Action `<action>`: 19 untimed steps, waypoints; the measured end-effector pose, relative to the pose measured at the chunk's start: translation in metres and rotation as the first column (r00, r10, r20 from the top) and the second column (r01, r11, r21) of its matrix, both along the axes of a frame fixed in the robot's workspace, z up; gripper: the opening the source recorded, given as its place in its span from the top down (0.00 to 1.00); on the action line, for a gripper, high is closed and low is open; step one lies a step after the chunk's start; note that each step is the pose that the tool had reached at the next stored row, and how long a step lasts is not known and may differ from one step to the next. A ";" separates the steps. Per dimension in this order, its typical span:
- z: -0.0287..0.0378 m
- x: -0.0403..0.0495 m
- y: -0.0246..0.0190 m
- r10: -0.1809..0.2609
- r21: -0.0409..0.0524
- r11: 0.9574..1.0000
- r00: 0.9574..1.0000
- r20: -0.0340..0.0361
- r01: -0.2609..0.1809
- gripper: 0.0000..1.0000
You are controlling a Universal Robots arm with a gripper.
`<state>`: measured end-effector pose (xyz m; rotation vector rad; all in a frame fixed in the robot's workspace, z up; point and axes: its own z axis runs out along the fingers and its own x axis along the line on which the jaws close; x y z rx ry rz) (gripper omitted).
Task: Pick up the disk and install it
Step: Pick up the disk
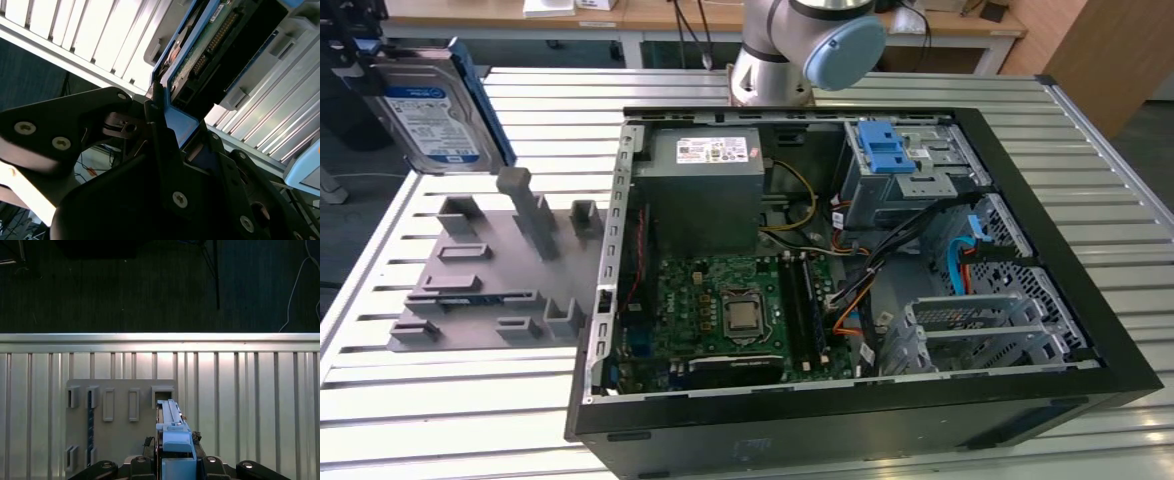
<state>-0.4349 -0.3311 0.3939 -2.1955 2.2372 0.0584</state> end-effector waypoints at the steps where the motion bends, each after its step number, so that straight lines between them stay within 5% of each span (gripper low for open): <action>1: 0.0007 0.0000 0.0000 0.000 0.000 1.000 1.000 0.000 0.000 0.64; 19: 0.0119 0.0000 0.0000 0.000 0.000 1.000 1.000 0.000 0.000 0.64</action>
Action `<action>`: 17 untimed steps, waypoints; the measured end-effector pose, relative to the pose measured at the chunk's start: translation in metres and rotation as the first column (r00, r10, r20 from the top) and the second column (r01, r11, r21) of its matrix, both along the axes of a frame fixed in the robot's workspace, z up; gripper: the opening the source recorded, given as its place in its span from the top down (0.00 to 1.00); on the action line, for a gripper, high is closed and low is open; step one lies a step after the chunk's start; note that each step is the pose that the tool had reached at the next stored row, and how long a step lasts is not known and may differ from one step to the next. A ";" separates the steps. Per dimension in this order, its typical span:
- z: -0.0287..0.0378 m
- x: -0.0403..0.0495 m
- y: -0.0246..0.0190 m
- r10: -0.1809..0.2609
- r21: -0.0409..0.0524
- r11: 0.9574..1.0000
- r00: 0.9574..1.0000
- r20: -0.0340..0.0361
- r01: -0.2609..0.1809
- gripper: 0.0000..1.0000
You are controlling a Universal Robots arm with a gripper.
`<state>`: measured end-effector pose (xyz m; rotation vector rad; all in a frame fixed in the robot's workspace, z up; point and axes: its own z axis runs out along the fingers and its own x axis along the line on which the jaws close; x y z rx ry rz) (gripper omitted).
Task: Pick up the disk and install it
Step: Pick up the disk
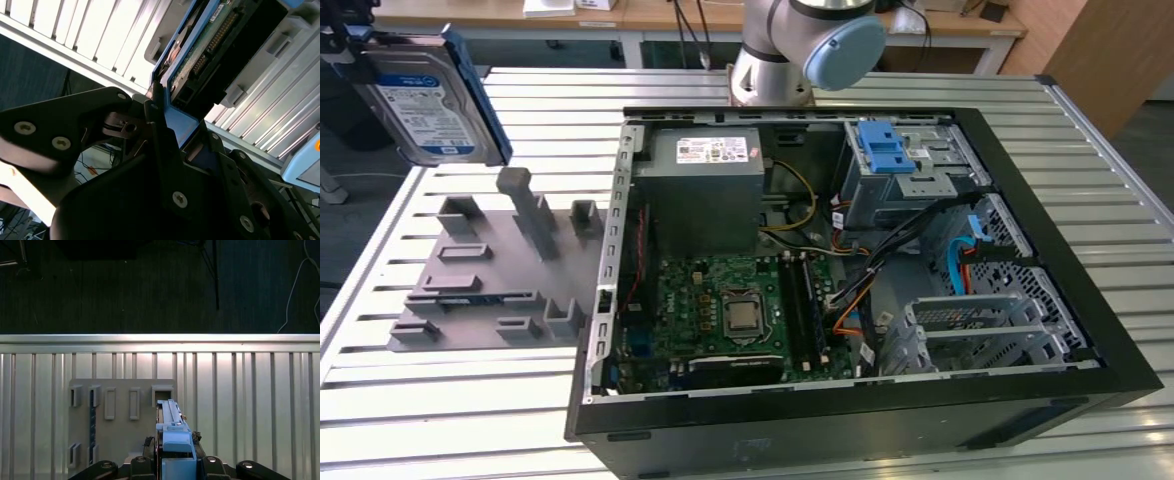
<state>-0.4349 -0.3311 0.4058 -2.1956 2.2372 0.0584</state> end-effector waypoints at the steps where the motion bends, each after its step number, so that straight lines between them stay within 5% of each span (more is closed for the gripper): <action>1: 0.0008 0.0000 0.0000 0.000 0.000 1.000 1.000 0.000 0.000 0.64; 17: 0.0113 0.0000 0.0000 0.000 0.000 1.000 1.000 0.000 0.000 0.64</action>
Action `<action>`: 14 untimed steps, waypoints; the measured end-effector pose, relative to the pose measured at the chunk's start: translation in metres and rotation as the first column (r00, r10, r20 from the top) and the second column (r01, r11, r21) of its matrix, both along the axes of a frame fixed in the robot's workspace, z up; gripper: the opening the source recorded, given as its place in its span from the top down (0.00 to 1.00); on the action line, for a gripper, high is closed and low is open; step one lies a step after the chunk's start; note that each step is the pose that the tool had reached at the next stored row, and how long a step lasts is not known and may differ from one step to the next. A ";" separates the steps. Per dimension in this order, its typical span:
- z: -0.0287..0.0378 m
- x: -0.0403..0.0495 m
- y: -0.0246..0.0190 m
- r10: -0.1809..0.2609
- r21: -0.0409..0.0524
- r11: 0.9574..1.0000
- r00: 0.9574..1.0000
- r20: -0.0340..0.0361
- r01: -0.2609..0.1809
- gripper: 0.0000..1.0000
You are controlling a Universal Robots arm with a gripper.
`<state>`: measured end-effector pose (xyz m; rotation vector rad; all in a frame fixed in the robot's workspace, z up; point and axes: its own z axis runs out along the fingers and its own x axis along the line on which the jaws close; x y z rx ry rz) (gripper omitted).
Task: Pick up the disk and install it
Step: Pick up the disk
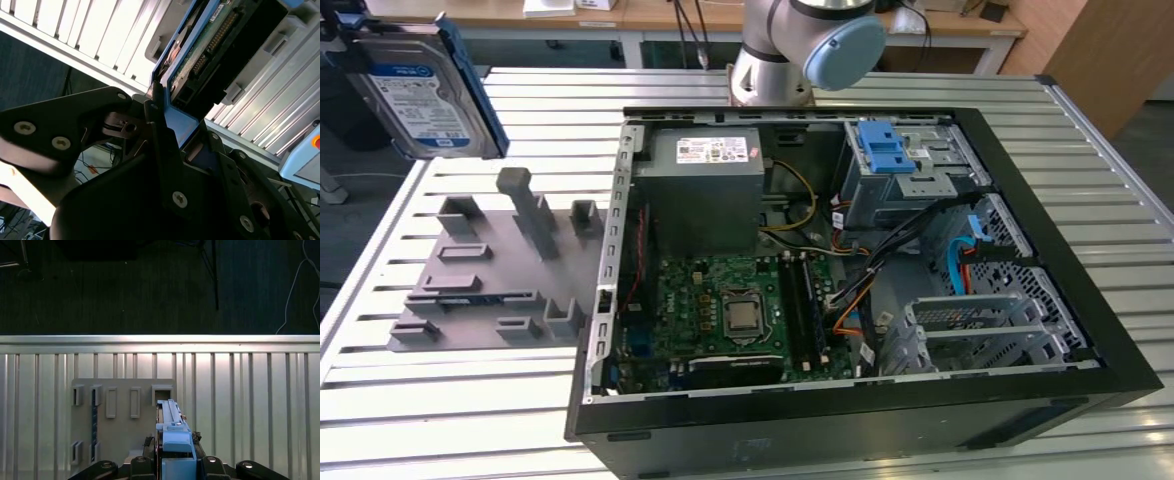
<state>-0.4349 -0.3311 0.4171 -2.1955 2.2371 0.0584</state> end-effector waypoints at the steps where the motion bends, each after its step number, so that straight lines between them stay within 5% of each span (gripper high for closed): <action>1: 0.0006 0.0000 0.0000 0.000 0.000 1.000 1.000 0.000 0.000 0.64; 14: 0.0088 0.0000 0.0000 0.000 0.000 1.000 1.000 0.000 0.000 0.64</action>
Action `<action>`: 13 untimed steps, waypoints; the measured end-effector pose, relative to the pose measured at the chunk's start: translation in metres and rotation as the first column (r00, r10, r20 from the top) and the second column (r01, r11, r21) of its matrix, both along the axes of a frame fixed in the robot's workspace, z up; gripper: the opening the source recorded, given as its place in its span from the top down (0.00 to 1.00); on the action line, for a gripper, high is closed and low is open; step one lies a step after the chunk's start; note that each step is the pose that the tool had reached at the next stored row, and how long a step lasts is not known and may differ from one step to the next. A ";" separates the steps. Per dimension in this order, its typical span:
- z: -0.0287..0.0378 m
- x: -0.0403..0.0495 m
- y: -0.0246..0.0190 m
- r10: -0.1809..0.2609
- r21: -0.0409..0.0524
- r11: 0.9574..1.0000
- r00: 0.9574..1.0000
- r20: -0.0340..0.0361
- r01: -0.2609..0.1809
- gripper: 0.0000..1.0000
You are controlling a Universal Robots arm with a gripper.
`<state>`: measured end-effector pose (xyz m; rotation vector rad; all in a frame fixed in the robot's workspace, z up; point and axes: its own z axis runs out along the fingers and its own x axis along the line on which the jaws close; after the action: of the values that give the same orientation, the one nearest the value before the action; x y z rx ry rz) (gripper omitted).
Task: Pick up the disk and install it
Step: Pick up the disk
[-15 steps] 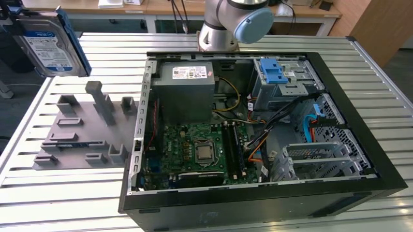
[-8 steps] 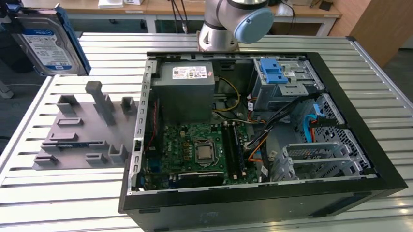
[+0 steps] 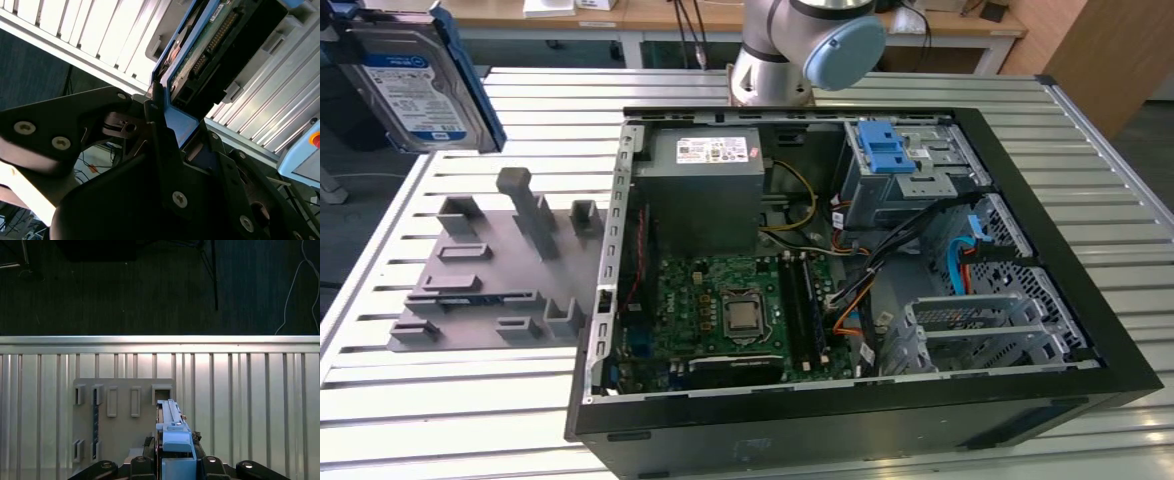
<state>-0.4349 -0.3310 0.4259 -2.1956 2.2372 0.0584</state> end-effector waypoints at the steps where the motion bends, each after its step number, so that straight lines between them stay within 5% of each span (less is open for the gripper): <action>1: 0.0006 0.0000 0.0000 0.000 0.000 1.000 1.000 0.000 0.000 0.64; 13: 0.0083 0.0000 0.0001 0.000 0.000 1.000 1.000 0.000 0.000 0.64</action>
<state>-0.4349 -0.3310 0.4342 -2.1955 2.2371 0.0584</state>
